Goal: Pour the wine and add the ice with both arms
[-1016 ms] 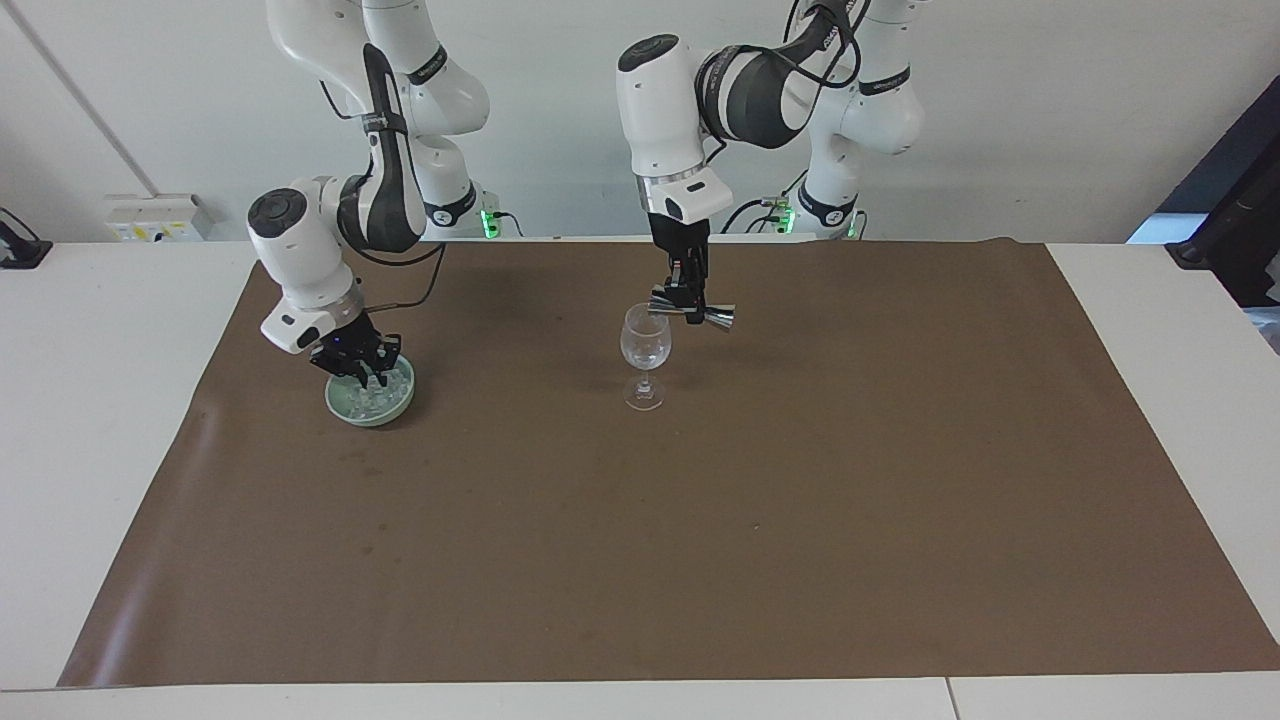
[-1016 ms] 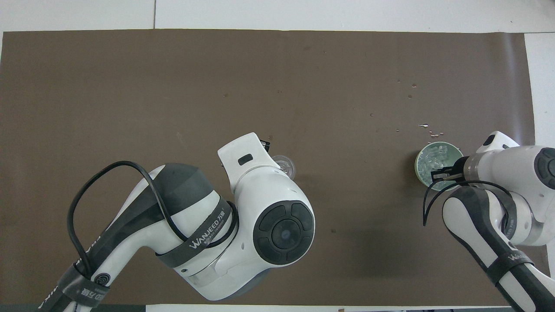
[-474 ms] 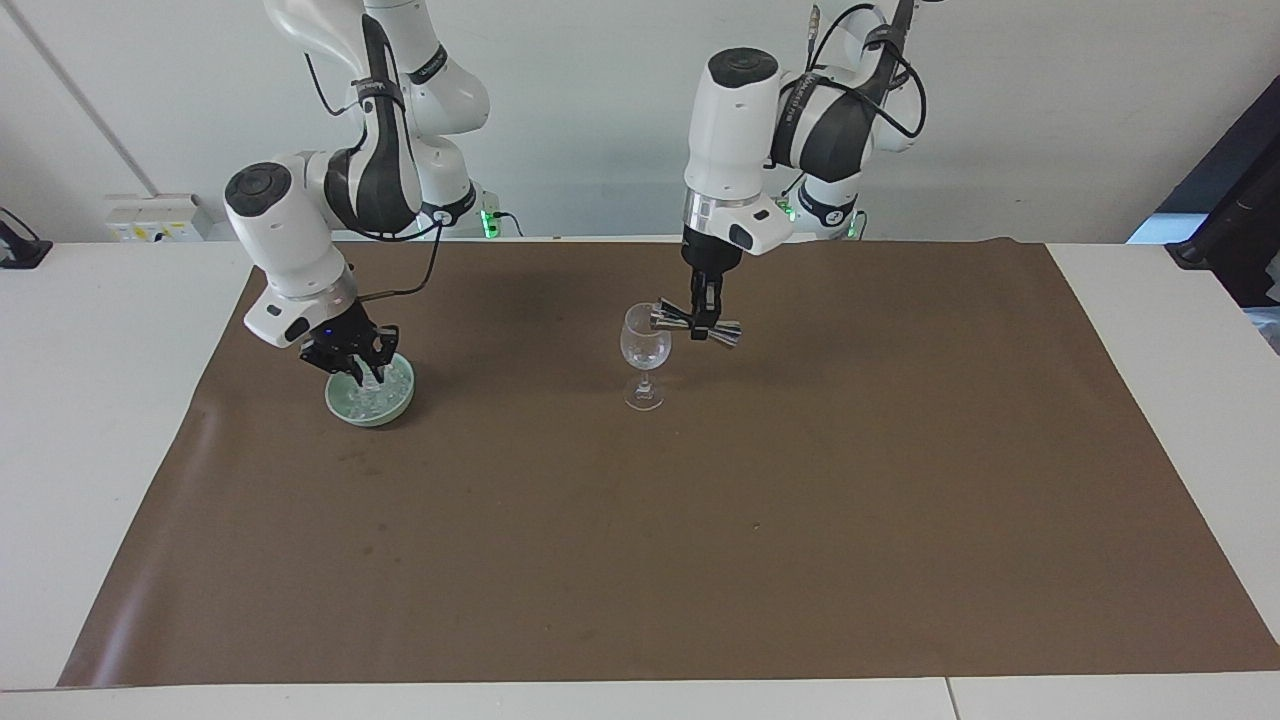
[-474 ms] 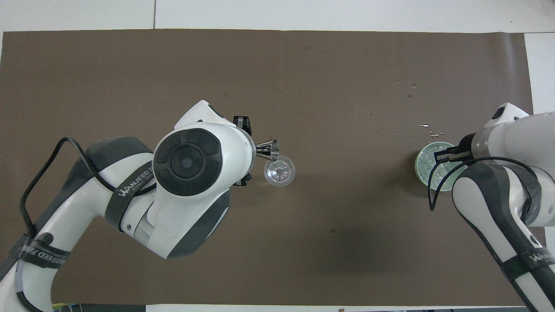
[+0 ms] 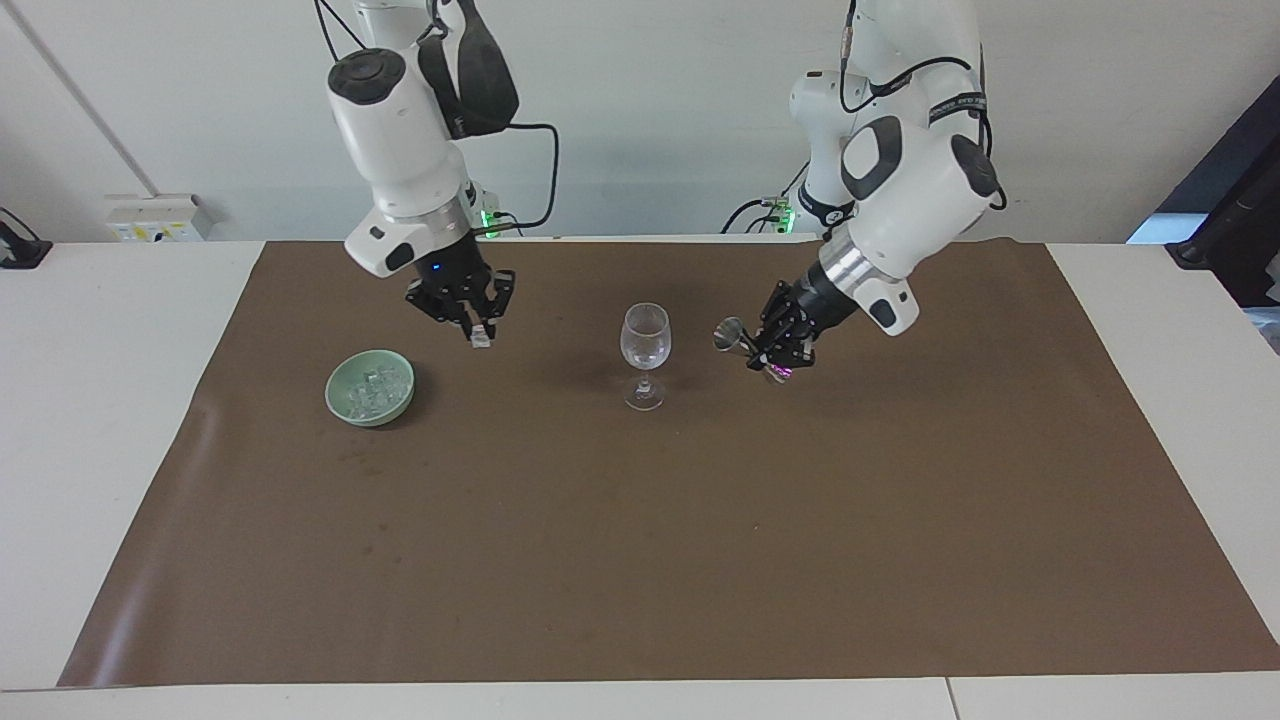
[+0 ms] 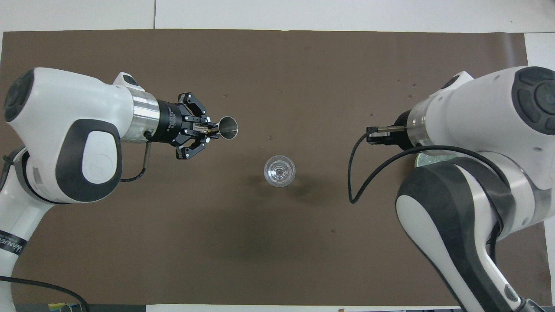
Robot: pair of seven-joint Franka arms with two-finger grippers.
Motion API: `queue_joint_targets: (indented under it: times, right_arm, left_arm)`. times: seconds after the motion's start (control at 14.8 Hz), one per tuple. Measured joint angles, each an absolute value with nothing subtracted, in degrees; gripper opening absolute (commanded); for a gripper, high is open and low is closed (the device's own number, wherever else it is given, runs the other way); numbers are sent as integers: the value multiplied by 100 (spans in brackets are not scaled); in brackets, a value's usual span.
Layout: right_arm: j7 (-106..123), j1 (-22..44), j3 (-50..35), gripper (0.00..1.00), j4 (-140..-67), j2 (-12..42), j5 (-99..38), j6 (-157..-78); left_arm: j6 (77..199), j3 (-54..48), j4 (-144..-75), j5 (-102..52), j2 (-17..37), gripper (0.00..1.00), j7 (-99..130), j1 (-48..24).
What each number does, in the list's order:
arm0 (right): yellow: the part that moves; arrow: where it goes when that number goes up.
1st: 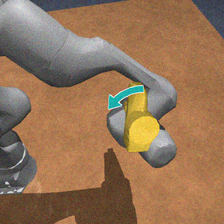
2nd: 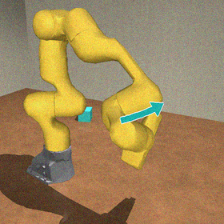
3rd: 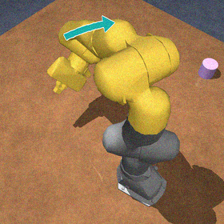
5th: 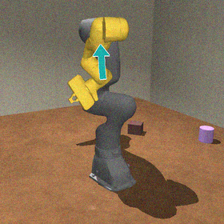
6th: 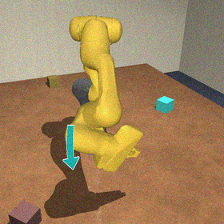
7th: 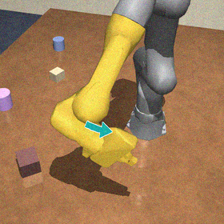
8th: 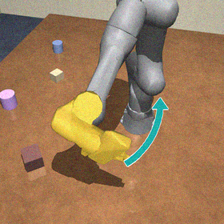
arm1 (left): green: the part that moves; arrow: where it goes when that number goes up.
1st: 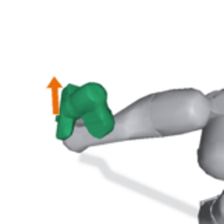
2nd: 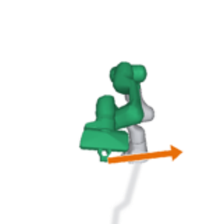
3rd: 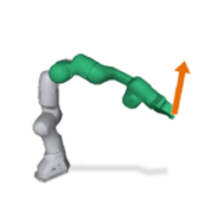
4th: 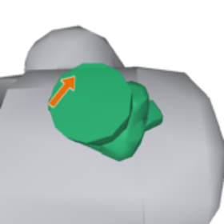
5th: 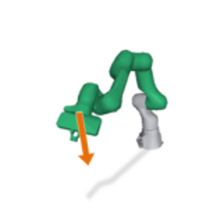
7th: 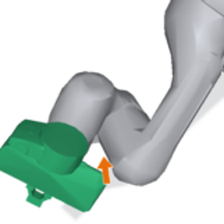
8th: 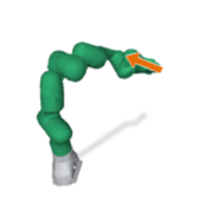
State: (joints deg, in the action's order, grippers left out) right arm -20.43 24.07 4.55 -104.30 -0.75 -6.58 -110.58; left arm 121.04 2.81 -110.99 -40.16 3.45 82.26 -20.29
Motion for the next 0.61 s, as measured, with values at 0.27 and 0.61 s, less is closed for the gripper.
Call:
queue_joint_targets:
  times: [0.27, 0.61]
  right_arm:
    - [-3264, 3301, 445, 2, -9757, 281, -746, -11062]
    - [-3845, 4112, 446, 3, -9811, 528, -735, -11148]
  left_arm:
    - [11611, 284, -11512, -5693, 300, 0, 6751, -868]
    - [10456, 284, -11589, -6819, 873, 0, 5340, 619]
